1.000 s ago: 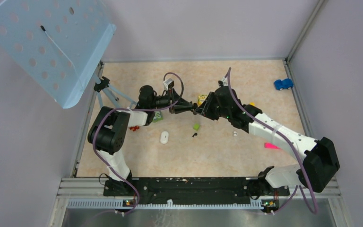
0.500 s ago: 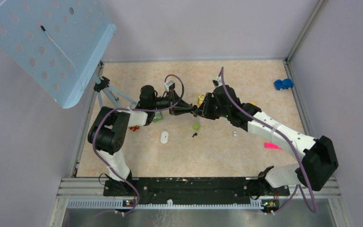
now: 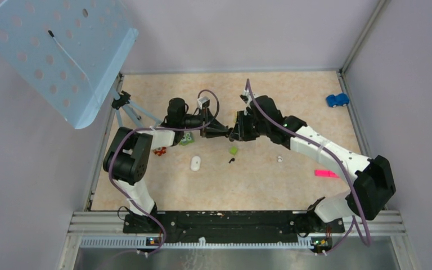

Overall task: Insert the wireless bluetooth earbuds into the charging case
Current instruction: Adjust the left earbud in the left side groove of the charging case.

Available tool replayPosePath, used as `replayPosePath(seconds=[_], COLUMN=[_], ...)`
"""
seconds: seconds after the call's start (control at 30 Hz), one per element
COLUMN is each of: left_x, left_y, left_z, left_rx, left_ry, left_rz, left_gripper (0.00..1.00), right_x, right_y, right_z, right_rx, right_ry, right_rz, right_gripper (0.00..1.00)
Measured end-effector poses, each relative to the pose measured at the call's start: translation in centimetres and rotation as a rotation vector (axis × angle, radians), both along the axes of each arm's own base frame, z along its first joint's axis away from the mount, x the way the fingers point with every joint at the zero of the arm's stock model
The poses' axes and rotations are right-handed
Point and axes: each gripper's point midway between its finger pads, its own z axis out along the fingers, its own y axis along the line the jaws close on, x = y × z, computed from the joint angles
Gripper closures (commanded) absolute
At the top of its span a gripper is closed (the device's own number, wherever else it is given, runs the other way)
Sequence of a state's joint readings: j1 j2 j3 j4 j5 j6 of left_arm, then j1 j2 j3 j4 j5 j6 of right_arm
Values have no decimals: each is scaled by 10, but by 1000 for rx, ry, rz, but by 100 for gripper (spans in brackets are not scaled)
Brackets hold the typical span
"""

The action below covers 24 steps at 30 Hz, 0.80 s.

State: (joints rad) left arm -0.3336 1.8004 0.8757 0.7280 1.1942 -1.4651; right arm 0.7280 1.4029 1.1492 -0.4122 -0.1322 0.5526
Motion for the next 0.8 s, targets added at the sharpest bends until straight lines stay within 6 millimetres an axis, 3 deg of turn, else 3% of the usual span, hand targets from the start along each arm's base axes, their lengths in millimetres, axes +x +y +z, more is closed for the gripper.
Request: replayPosePath(seconds=[0.27, 0.8], left_x=[-2, -11], left_y=[0, 1], left_z=[9, 4], left_rx=[27, 84], left_ry=[-27, -15], left_rz=[-50, -115], left_gripper=[100, 100], right_x=[-2, -11], right_y=[3, 7], right_z=[8, 5], right_rx=[-53, -106], right_ry=[-70, -185], right_rz=[146, 386], right_gripper=[86, 73])
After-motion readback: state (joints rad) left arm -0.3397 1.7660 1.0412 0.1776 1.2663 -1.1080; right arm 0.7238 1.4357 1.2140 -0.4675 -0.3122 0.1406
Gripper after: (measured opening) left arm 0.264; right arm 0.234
